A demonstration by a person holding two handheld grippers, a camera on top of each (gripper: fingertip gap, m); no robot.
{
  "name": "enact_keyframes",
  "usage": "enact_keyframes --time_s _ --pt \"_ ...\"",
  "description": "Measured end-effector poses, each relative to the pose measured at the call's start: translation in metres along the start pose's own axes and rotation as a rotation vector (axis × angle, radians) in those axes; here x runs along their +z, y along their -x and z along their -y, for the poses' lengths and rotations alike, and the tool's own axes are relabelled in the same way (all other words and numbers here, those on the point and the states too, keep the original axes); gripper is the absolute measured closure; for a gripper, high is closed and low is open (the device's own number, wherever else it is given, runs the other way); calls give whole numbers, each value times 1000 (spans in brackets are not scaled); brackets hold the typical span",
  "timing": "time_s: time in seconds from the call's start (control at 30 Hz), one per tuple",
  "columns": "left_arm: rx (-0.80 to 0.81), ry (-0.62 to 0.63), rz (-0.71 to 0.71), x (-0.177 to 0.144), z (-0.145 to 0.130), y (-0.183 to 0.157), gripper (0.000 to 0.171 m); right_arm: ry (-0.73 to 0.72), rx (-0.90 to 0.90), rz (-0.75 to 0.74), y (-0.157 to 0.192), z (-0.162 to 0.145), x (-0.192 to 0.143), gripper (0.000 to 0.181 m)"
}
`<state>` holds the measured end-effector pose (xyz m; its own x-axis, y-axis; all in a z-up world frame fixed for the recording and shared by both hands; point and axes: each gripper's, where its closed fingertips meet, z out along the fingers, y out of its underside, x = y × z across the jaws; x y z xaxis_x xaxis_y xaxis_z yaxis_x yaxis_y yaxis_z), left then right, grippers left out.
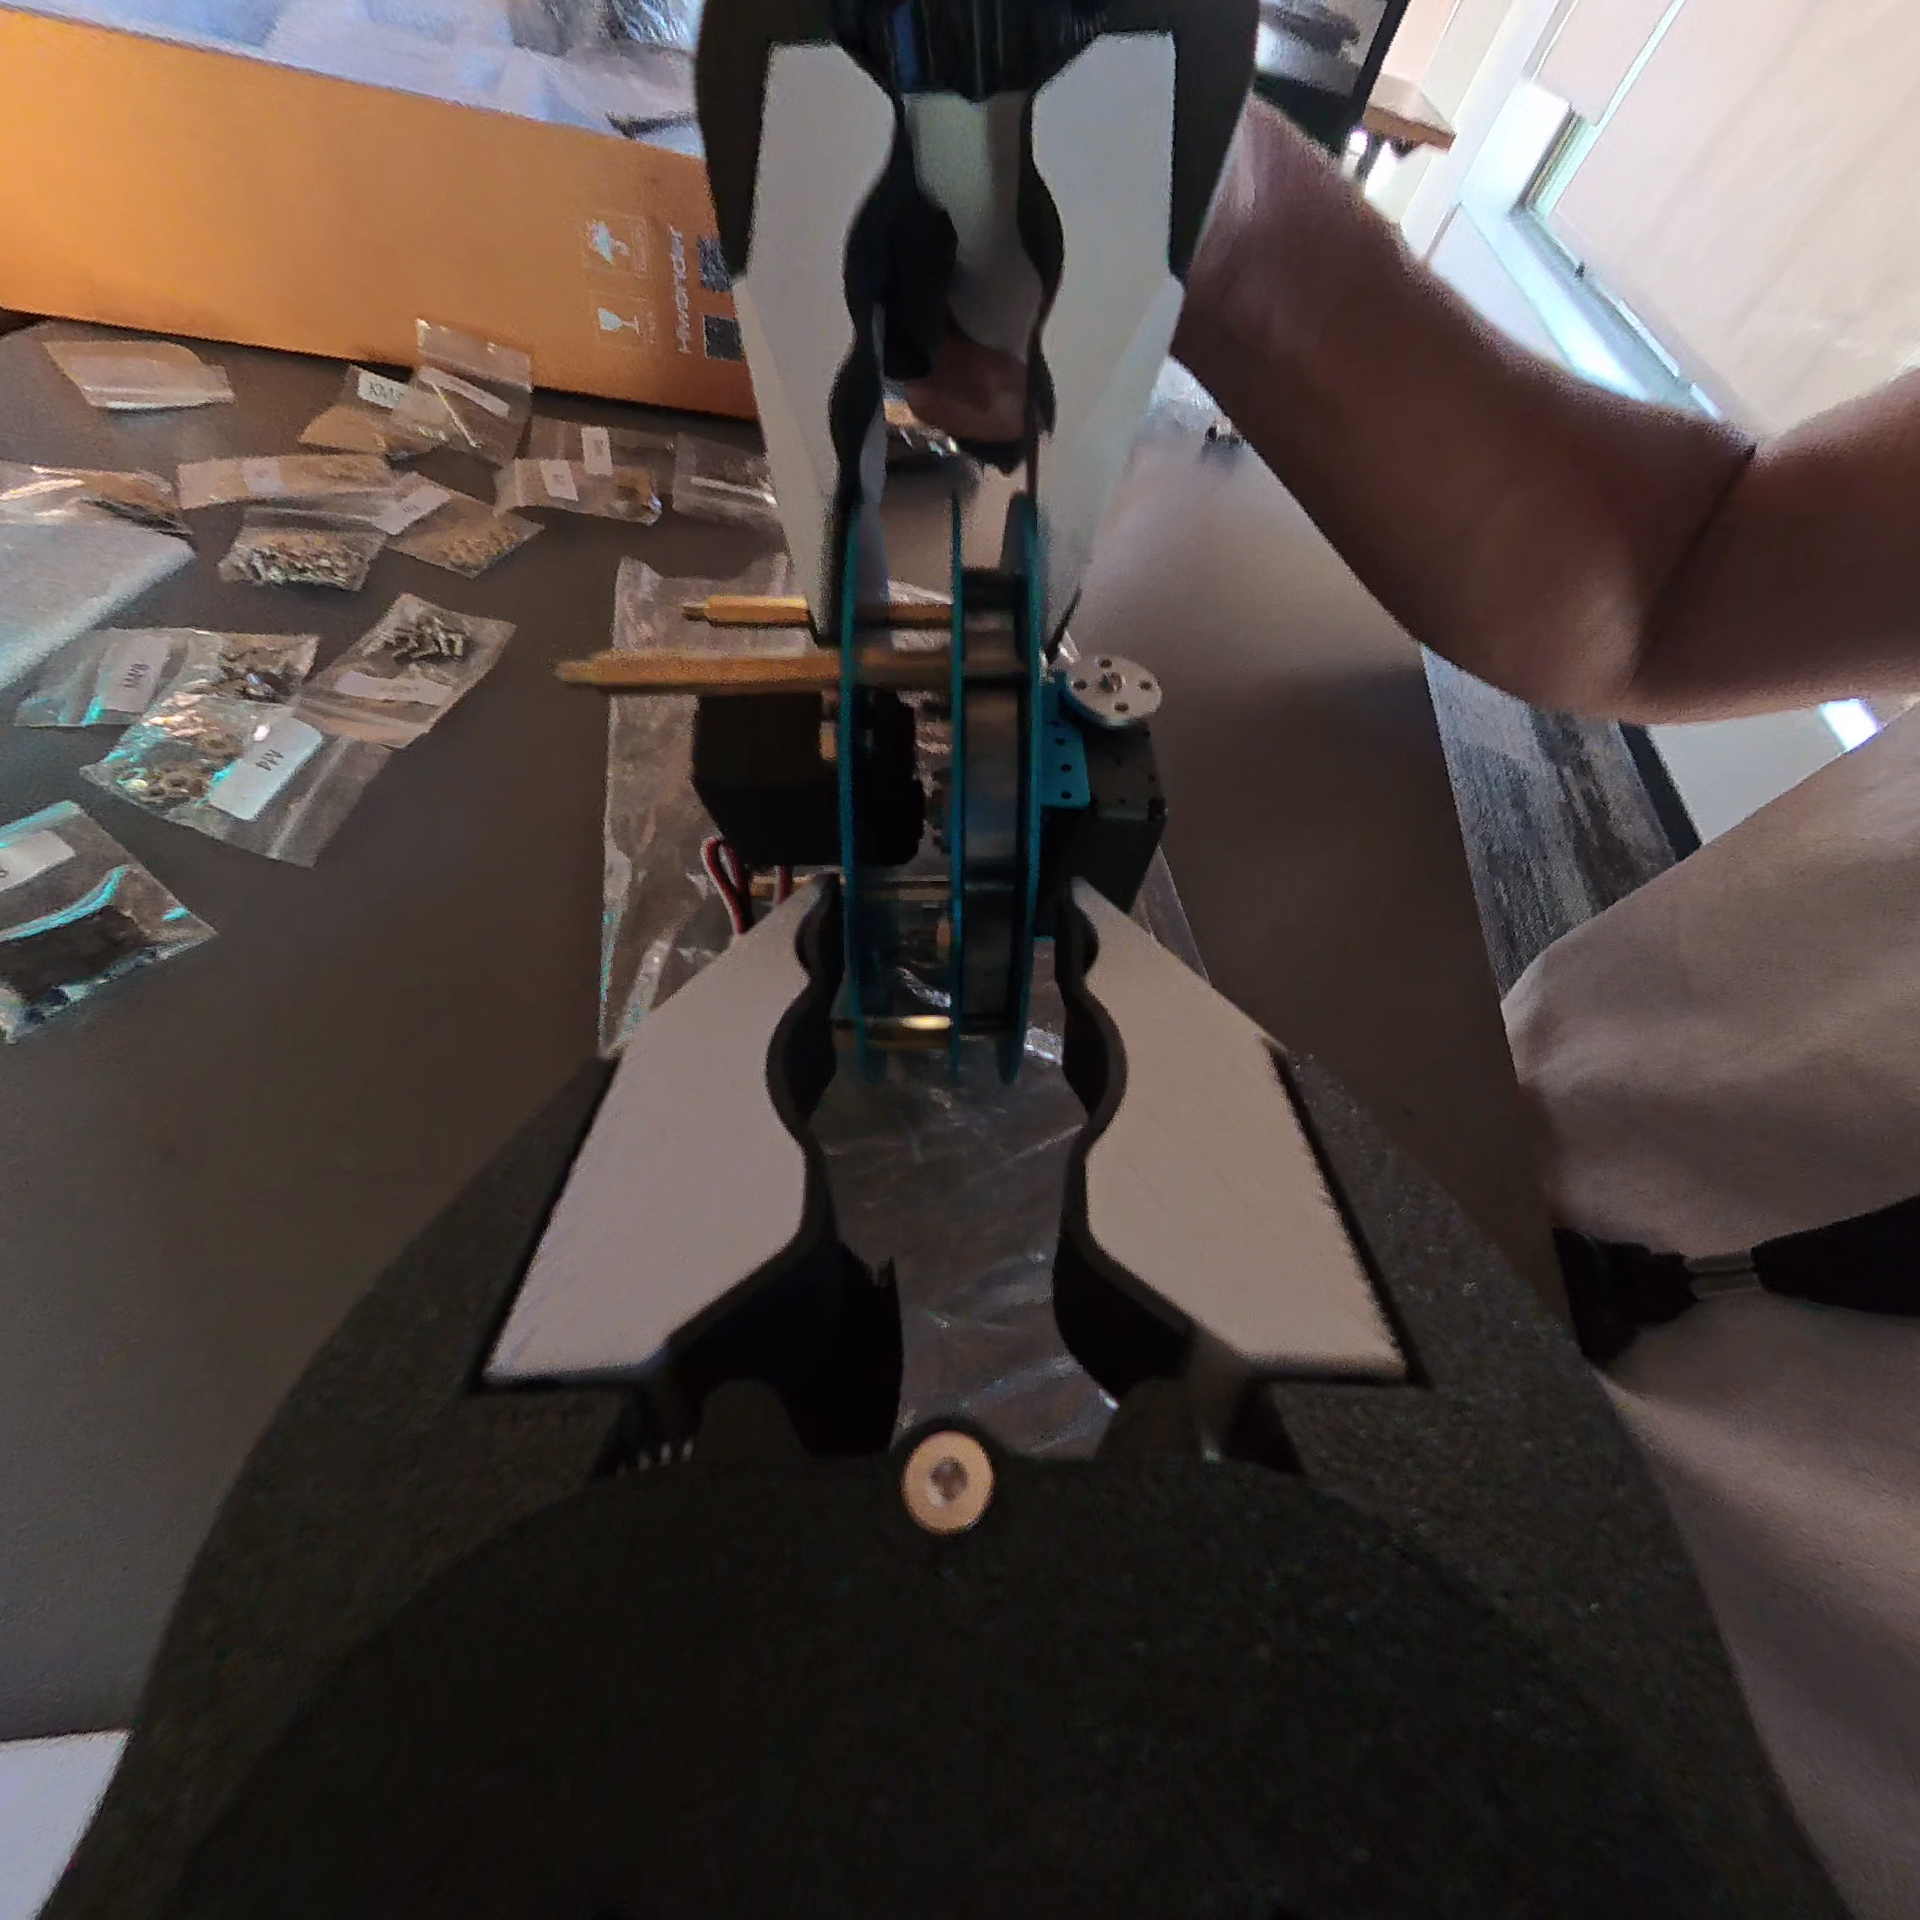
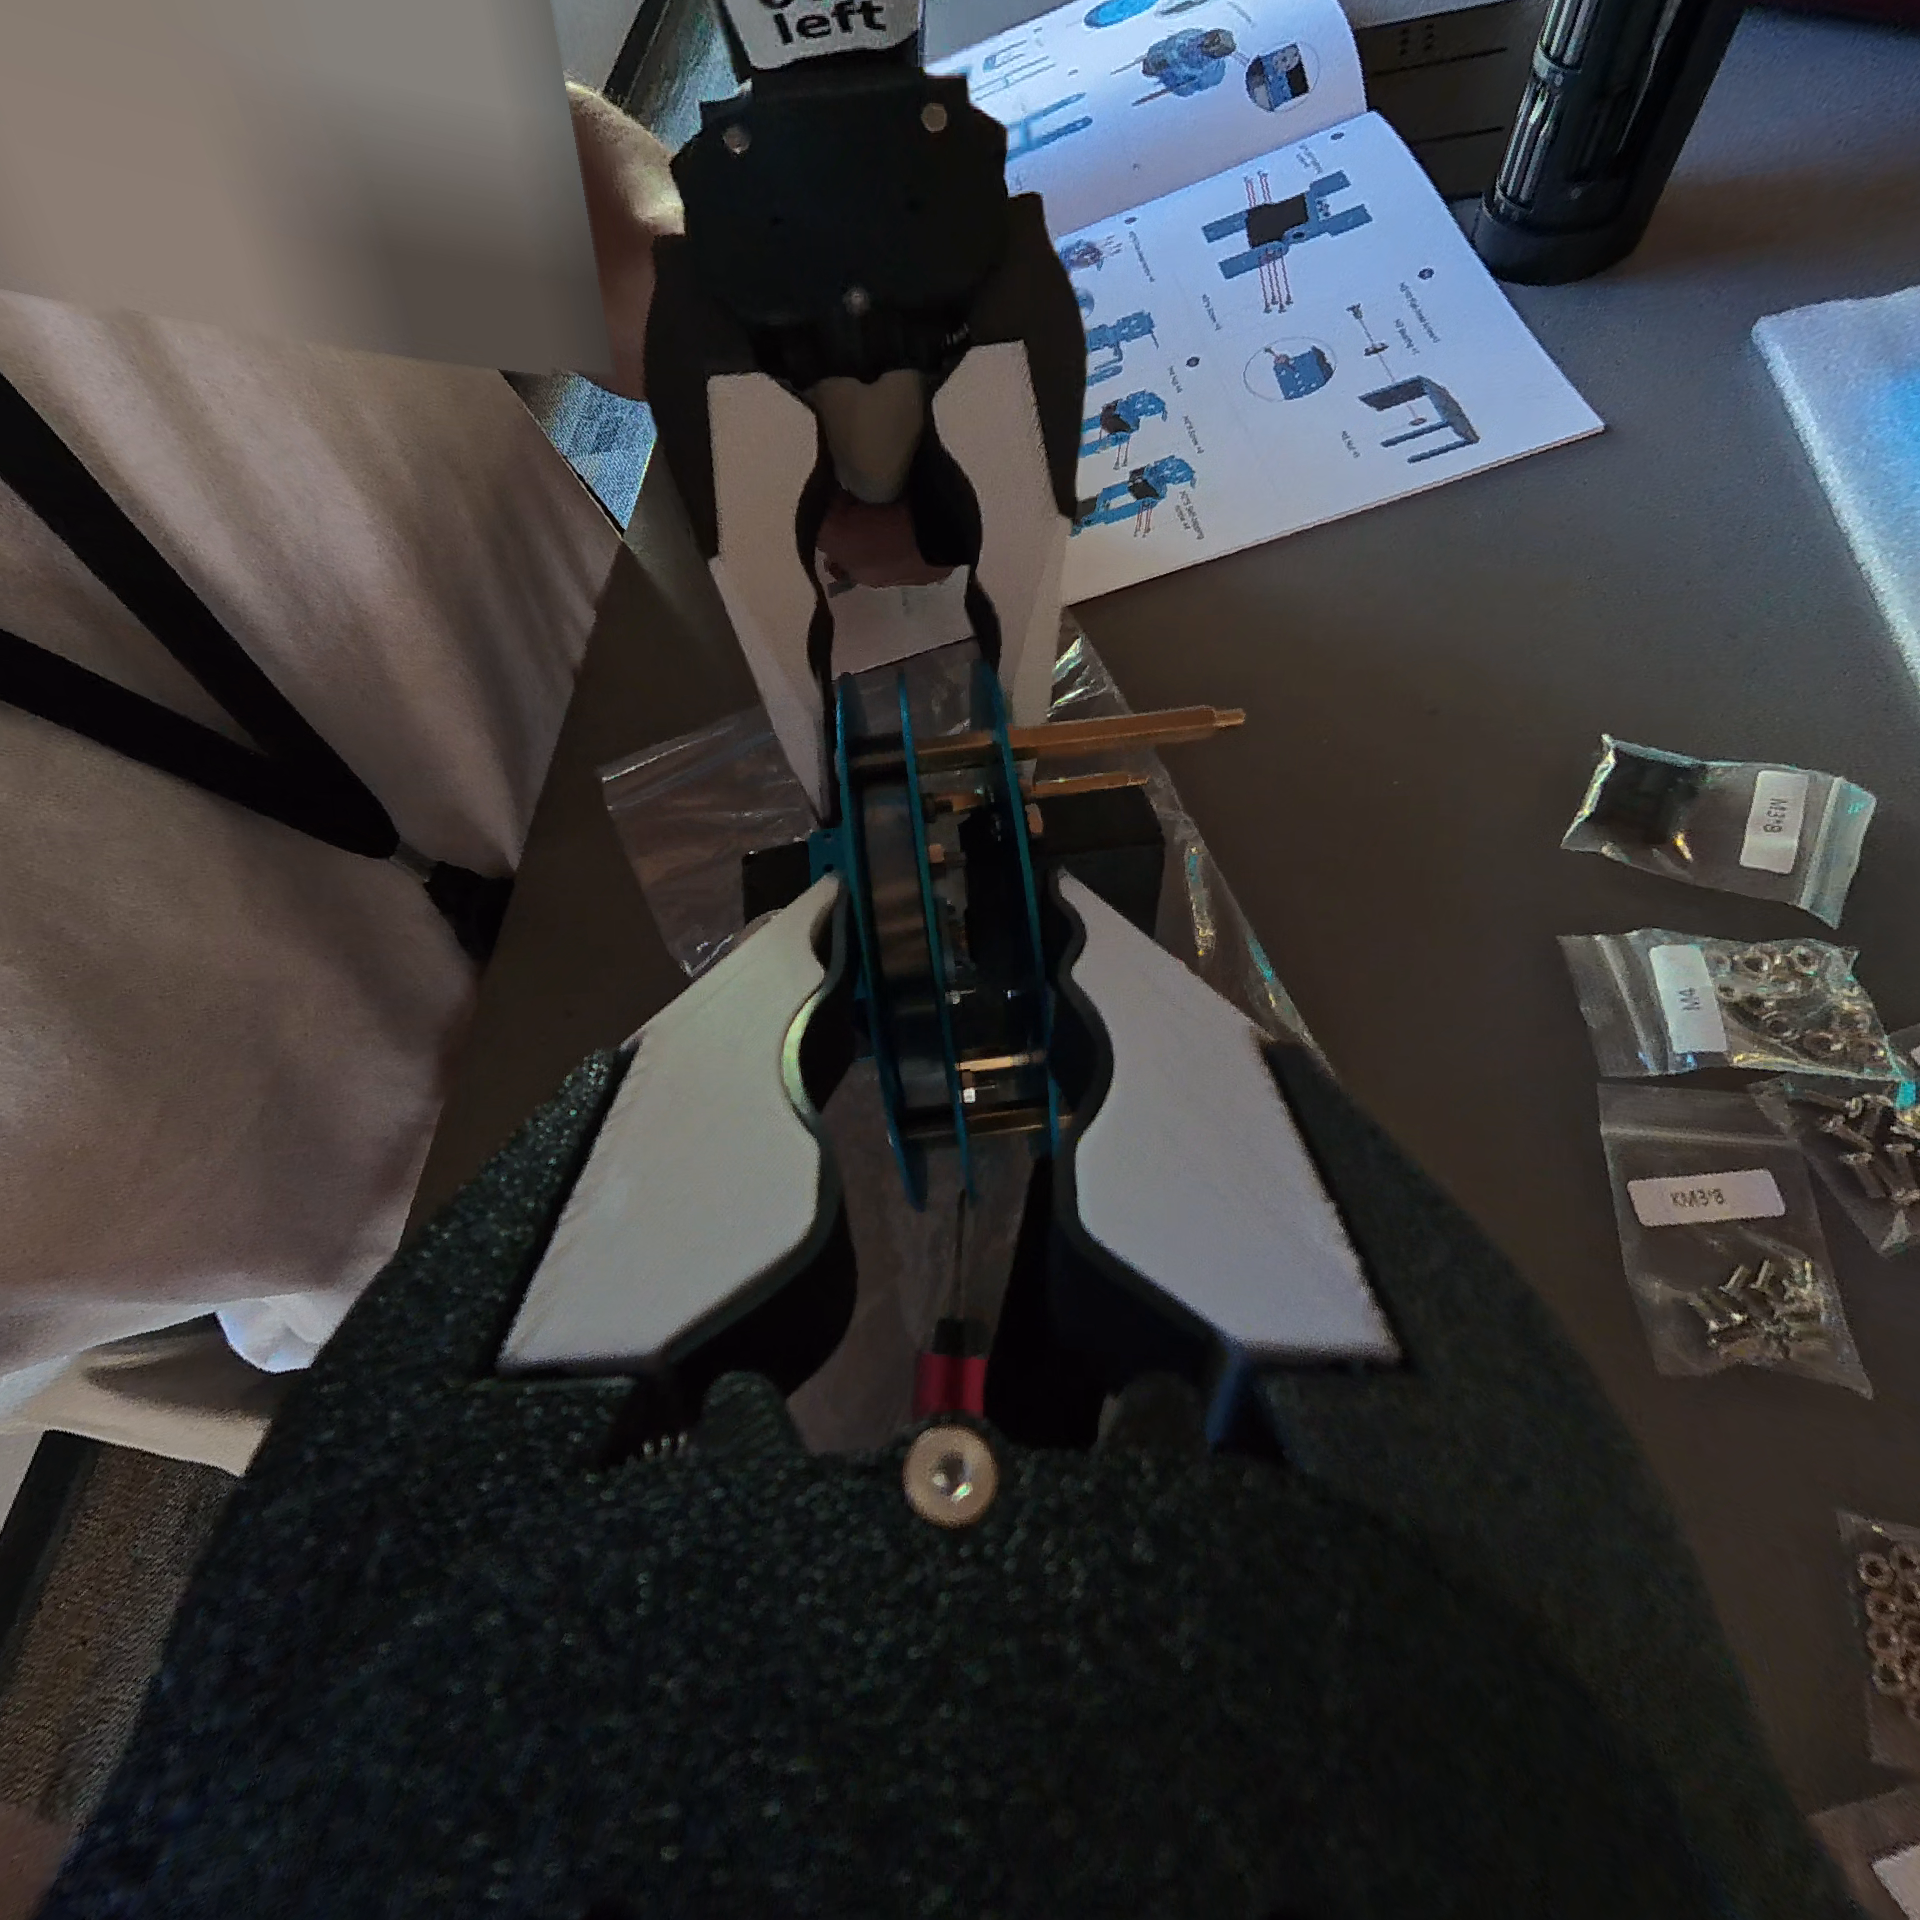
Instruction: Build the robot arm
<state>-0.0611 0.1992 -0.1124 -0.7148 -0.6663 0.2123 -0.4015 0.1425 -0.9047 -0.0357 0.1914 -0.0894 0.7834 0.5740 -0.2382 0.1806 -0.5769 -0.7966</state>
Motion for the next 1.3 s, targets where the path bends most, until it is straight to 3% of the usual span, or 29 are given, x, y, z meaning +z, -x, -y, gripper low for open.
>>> enact_keyframes --time_s 0.17,0.33,0.4,0.47,0.57,0.73,0.8,1.3 --pt "-31 -41 -7 -3 8 4 140 5 -8 -40 -3 2 0 148" --pt "-23 -40 6 -2 8 3 140 -71 -20 -329 7 10 -44 151" --pt "-26 -42 5 -2 8 4 139 -16 23 -448 24 -8 -53 158" --pt "-38 -47 3 -2 9 5 140 28 100 -503 46 -29 -40 158" --pt "-49 -49 -2 -3 9 6 139 -15 270 -517 67 -49 8 160" --pt "-50 -47 -4 -3 8 5 140 68 370 -615 61 -84 58 161" --pt "-47 -46 -3 -4 7 5 139 153 336 -676 54 -94 57 172" --pt "-31 -34 1 -4 6 3 140 222 384 -629 50 -96 56 180"
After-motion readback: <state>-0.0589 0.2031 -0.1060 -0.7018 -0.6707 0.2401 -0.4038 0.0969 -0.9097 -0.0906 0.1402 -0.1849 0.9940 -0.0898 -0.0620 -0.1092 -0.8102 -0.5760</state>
